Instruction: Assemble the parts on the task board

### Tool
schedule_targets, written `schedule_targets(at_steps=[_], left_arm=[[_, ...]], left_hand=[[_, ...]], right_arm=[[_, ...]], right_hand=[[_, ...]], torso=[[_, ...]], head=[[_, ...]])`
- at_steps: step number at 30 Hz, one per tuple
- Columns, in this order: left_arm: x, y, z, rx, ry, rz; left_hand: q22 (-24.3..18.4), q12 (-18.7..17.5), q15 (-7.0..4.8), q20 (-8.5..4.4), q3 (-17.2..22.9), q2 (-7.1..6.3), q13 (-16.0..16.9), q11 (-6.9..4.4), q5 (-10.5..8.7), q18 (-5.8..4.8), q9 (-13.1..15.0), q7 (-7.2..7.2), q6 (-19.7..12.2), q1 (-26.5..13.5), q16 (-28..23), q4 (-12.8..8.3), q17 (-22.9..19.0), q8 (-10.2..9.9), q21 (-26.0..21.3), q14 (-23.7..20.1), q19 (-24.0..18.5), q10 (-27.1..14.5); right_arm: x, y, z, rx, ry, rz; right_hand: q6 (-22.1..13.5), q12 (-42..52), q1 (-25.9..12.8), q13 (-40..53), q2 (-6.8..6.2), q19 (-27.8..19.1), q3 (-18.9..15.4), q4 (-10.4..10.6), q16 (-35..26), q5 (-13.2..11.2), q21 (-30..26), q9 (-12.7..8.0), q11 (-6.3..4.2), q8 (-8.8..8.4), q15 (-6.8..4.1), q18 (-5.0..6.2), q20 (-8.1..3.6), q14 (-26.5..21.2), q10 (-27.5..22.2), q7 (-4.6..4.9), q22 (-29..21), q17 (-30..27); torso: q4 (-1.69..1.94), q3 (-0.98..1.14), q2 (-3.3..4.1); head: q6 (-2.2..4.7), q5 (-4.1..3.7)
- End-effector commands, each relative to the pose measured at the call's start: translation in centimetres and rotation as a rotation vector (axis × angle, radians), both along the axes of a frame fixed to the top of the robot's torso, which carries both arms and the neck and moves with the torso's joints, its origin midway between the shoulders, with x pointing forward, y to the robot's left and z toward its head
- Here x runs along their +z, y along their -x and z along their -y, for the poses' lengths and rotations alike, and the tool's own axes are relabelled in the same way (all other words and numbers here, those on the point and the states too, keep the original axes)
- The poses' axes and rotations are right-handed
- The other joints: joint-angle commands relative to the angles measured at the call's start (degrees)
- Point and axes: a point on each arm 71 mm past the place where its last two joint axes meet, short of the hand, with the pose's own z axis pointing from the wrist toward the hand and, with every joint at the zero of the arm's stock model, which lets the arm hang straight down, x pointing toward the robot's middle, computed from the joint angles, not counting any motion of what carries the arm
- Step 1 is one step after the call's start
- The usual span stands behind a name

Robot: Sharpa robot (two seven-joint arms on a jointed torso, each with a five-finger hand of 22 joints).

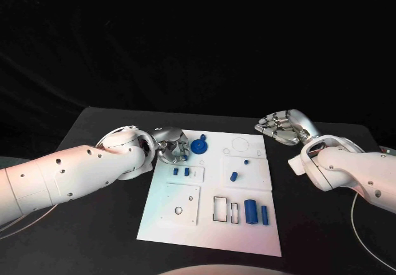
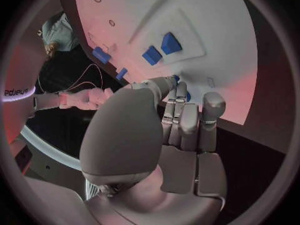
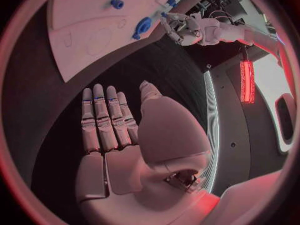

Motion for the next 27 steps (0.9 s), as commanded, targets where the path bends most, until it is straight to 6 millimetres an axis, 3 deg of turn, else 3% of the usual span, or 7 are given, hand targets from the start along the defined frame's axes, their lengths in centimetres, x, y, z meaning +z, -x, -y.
schedule_targets(at_steps=[1,18,27], left_arm=[[-0.28,0.14,0.16,-0.006,-0.012,-0.03],[-0.3,0.21,0.18,-0.007,-0.012,-0.036],[-0.34,0.3,0.21,-0.015,-0.006,-0.046]], left_hand=[[0.05,-0.31,-0.05,-0.08,0.24,-0.09,0.0,-0.01,0.02,-0.64,0.07,-0.03,0.38,-0.56,-0.08,-0.11,-0.05,-0.39,0.3,0.17,0.37,0.29],[0.04,-0.64,-0.1,-0.11,0.2,-0.18,0.04,-0.05,-0.02,-0.64,0.09,-0.07,0.5,-0.73,-0.11,-0.21,0.0,-0.53,0.27,0.26,0.37,0.57],[-1.25,-3.53,0.4,0.11,-0.93,-1.89,-0.21,0.46,0.2,-0.42,-0.45,0.31,-1.6,-3.42,-0.24,0.72,-0.39,-2.87,-0.81,-0.01,-0.62,0.21]], right_arm=[[-0.01,0.05,-0.18,0.018,0.002,0.002],[-0.01,0.04,-0.23,0.018,0.001,0.002],[-0.02,0.02,-0.18,0.017,0.002,0.002]], right_hand=[[0.39,-0.29,0.05,-0.03,0.34,0.14,-0.16,0.25,-0.19,-0.22,0.0,-0.05,0.07,-0.29,-0.11,0.25,0.08,-0.12,-0.11,1.92,-0.05,-0.05],[0.42,-0.32,0.05,-0.03,0.36,0.15,-0.18,0.24,-0.2,-0.23,0.0,-0.08,0.06,-0.32,-0.11,0.25,0.08,-0.11,-0.09,1.92,-0.08,-0.09],[0.42,-0.32,0.05,-0.03,0.36,0.15,-0.18,0.24,-0.2,-0.23,0.0,-0.08,0.06,-0.32,-0.11,0.25,0.08,-0.11,-0.09,1.92,-0.08,-0.09]], torso=[[0.0,-0.04,-0.02],[0.03,-0.03,-0.04],[0.0,-0.02,-0.05]], head=[[-0.02,0.02],[-0.17,0.02],[-0.17,0.0]])
